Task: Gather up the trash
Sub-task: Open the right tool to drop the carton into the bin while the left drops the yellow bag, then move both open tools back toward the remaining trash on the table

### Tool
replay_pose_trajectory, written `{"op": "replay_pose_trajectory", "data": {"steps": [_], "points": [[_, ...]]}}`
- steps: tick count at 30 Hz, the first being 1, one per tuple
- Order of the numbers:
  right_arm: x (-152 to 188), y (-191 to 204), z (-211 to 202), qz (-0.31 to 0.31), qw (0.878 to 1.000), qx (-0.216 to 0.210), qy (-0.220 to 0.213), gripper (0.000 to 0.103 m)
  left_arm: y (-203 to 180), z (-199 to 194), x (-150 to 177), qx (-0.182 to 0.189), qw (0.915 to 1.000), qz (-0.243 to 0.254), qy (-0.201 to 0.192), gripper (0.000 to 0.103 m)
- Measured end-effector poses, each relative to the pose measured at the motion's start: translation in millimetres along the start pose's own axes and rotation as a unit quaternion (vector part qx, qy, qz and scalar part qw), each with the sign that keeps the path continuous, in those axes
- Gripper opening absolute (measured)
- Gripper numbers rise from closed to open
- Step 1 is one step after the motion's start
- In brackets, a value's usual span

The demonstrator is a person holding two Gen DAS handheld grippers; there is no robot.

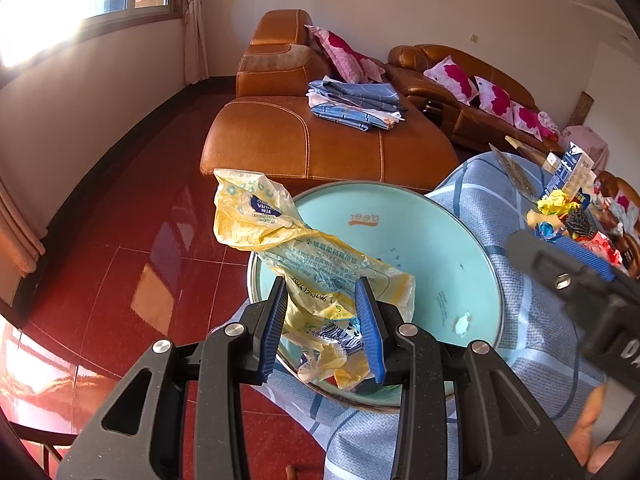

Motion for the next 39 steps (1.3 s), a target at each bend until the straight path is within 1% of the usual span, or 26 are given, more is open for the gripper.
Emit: {"op": "replay_pose_trajectory", "data": {"steps": [3, 5, 7, 8, 9, 11, 14, 17, 20, 22, 24, 29, 39], "points": [[-2, -8, -13, 0.007, 1.0, 0.018, -0.019, 0.087, -7, 2, -1, 0.004, 1.0, 0.006, 0.0, 0.036], [-1, -15, -17, 0.017, 0.999, 0.022, -0.022, 0.087, -9, 3, -2, 0.007, 0.9999, 0.008, -0.004, 0.038], [1, -24, -21, 0.027, 0.999, 0.027, -0.023, 0.087, -11, 4, -2, 0.006, 0.9999, 0.013, -0.009, 0.058], [3, -26, -22, 0.029, 0.999, 0.029, -0.023, 0.087, -12, 4, -2, 0.007, 0.9998, 0.014, -0.007, 0.076], [4, -29, -24, 0.031, 0.999, 0.032, -0.023, 0.087, -11, 3, -2, 0.008, 0.9999, 0.013, -0.008, 0.079], [8, -33, -27, 0.034, 0.998, 0.039, -0.026, 0.087, -10, -1, -1, 0.006, 0.9999, 0.01, -0.01, 0.08], [14, -40, -31, 0.037, 0.998, 0.051, -0.029, 0.09, -4, -7, 1, -0.004, 0.9999, -0.001, -0.013, 0.082], [21, -48, -33, 0.049, 0.997, 0.057, -0.021, 0.09, 2, -11, 4, -0.01, 0.9997, -0.02, -0.009, 0.083], [25, -54, -33, 0.056, 0.996, 0.069, -0.007, 0.091, -1, -15, 8, -0.007, 0.9997, -0.025, -0.006, 0.084], [28, -57, -34, 0.055, 0.996, 0.076, 0.001, 0.091, -10, -18, 11, -0.01, 0.9998, -0.013, -0.006, 0.084], [31, -59, -40, 0.055, 0.995, 0.086, -0.002, 0.091, -21, -22, 14, -0.012, 0.9999, -0.001, -0.007, 0.084], [37, -70, -58, 0.066, 0.993, 0.1, -0.013, 0.091, -42, -33, 19, 0.001, 0.9997, 0.022, -0.013, 0.084], [43, -91, -88, 0.087, 0.989, 0.116, -0.032, 0.091, -70, -57, 23, 0.013, 0.9984, 0.046, -0.029, 0.084]]}}
Point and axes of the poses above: each gripper's, at about its wrist camera, not at the fingertips, and z roughly the way its jaws point, y to its left, x to its underside, the point moved 1 cm from there along z, roughly the way its jaws point, and after that the axes turned 5 degrees about x, right-handed, at the moved point
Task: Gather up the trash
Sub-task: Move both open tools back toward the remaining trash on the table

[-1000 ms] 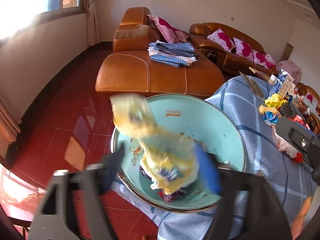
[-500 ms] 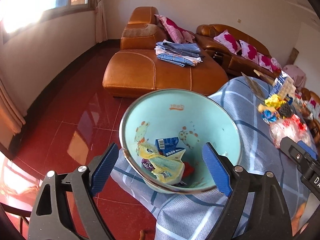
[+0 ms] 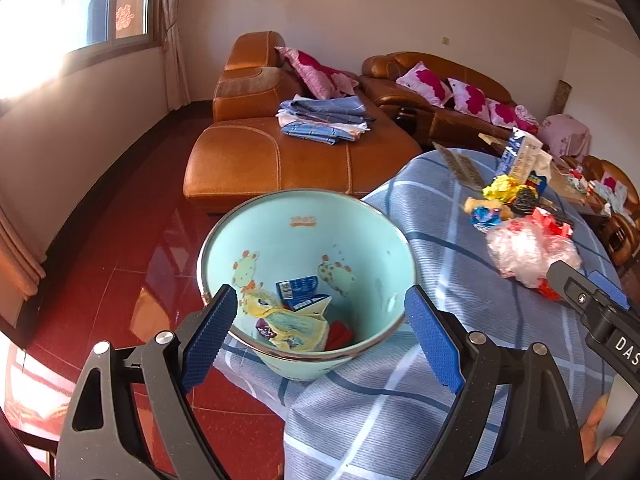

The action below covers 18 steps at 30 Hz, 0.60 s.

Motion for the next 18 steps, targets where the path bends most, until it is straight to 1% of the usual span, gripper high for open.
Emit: {"op": "replay_pose_trajectory", "data": {"steps": [18], "points": [[5, -61, -28, 0.047, 0.998, 0.032, -0.016, 0.091, -65, -15, 7, 0.029, 0.9978, 0.06, -0.008, 0.084]]}}
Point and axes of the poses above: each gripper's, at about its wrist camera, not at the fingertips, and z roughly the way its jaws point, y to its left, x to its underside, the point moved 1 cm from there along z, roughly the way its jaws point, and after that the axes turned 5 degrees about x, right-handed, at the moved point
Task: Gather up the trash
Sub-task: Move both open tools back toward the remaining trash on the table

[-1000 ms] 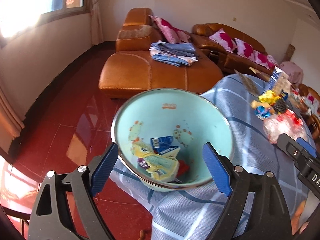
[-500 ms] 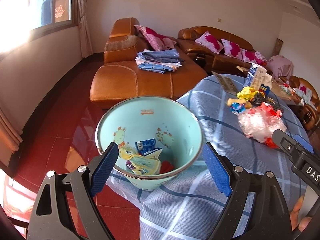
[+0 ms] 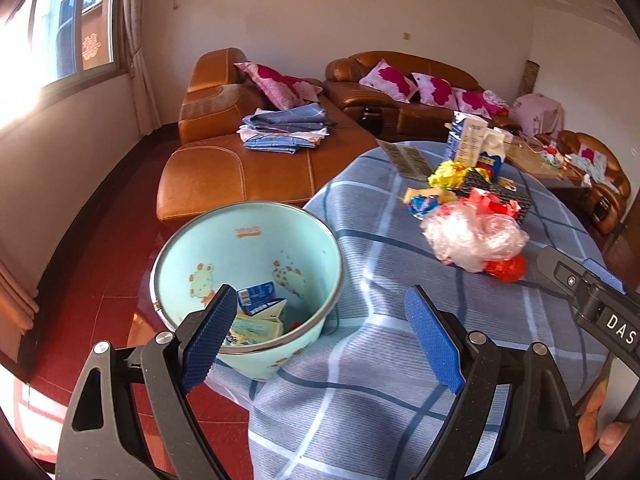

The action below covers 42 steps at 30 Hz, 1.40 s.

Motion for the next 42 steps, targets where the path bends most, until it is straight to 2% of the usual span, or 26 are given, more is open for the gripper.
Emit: {"op": "replay_pose_trajectory", "data": {"steps": [14, 18, 22, 24, 26, 27, 30, 36, 40, 42], "points": [[3, -41, -7, 0.027, 0.999, 0.02, -0.002, 0.091, -48, 3, 5, 0.013, 0.9987, 0.049, 0.007, 0.084], [7, -66, -5, 0.042, 0.998, 0.038, 0.0, 0.091, -56, 10, 6, 0.011, 0.9985, 0.053, 0.012, 0.084], [10, -86, 0, 0.055, 0.997, 0.054, 0.006, 0.09, -65, 20, 8, 0.027, 0.9978, 0.057, 0.023, 0.084], [10, -96, 4, 0.063, 0.996, 0.06, 0.01, 0.085, -70, 25, 7, 0.029, 0.9974, 0.062, 0.024, 0.083], [9, -104, 8, 0.068, 0.996, 0.064, 0.014, 0.071, -75, 29, 3, 0.035, 0.997, 0.065, 0.023, 0.083], [10, -107, 11, 0.069, 0.995, 0.066, 0.017, 0.069, -80, 32, -1, 0.038, 0.9967, 0.069, 0.02, 0.083], [11, -115, 17, 0.079, 0.994, 0.073, 0.021, 0.069, -89, 41, -9, 0.045, 0.9962, 0.073, 0.016, 0.083], [11, -127, 26, 0.095, 0.992, 0.079, 0.027, 0.069, -103, 67, -36, 0.083, 0.9953, 0.05, 0.003, 0.083], [11, -126, 33, 0.095, 0.992, 0.077, 0.033, 0.069, -107, 93, -46, 0.088, 0.9954, 0.036, 0.014, 0.083], [10, -123, 38, 0.094, 0.992, 0.074, 0.036, 0.069, -110, 107, -43, 0.09, 0.9947, 0.039, 0.028, 0.071]]}}
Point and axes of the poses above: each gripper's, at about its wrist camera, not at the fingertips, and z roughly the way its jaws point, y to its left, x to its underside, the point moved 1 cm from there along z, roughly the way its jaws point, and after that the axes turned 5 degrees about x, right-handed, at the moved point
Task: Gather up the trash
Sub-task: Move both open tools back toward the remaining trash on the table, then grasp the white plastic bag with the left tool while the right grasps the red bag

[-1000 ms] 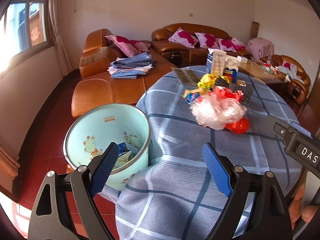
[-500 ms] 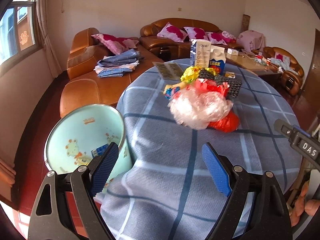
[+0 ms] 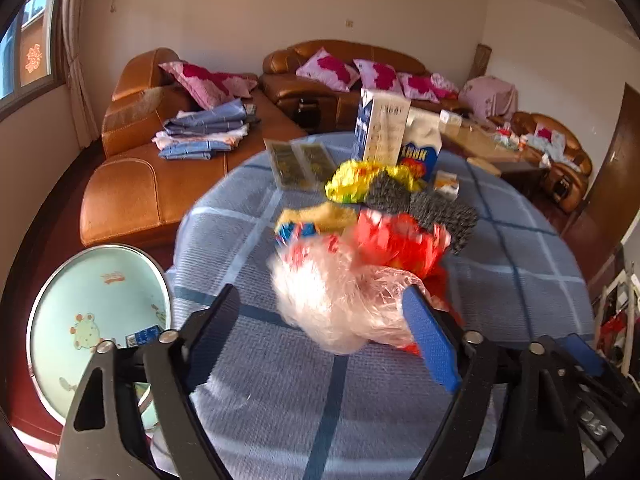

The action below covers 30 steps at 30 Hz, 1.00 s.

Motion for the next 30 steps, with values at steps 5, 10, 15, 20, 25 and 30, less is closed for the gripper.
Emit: {"op": "replay_pose_trajectory", "data": {"steps": [5, 10, 15, 20, 25, 30], "points": [[-4, 11, 10, -0.003, 1.0, -0.013, 0.01, 0.069, 8, 22, 11, 0.031, 0.999, -0.011, 0.031, 0.039], [-8, 28, 23, 0.001, 0.999, -0.037, 0.025, 0.069, 18, 21, 13, 0.046, 0.9985, -0.018, 0.026, 0.018], [-17, 55, 31, -0.007, 0.998, -0.061, 0.028, 0.07, 29, -7, 14, 0.045, 0.9987, -0.023, 0.002, 0.017], [-15, 85, 56, -0.025, 0.997, -0.057, 0.05, 0.073, 42, -32, 17, 0.03, 0.9991, -0.022, -0.02, 0.017], [-3, 96, 77, -0.036, 0.994, -0.058, 0.085, 0.032, 53, -45, 24, 0.014, 0.9994, -0.022, -0.022, 0.017], [0, 89, 65, -0.034, 0.995, -0.056, 0.075, 0.018, 58, -46, 28, 0.005, 0.9995, -0.027, -0.014, 0.017]]}}
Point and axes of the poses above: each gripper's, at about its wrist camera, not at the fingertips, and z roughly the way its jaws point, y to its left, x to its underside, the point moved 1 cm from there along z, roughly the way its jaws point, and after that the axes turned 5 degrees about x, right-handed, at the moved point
